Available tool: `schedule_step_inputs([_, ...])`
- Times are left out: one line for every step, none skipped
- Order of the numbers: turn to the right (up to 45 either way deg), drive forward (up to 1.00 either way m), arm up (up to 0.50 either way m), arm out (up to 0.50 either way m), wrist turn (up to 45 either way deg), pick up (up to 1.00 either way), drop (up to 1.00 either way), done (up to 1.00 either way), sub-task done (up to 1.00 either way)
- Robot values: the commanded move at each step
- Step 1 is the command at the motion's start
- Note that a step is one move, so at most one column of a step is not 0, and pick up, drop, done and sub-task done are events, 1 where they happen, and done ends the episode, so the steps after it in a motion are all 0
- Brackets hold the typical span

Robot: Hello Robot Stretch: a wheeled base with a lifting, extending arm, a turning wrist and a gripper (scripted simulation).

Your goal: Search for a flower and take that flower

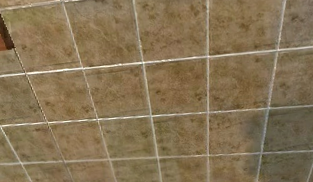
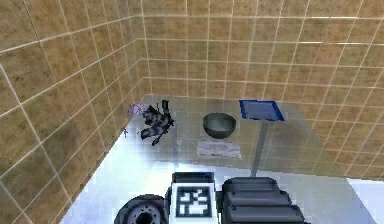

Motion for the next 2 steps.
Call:
schedule_step_inputs([0.0,0.0,0.0,0.5,0.0,0.0,0.0,0.0,0.0])
schedule_step_inputs([0.0,0.0,0.0,0.0,45.0,0.0,0.0,0.0,0.0])
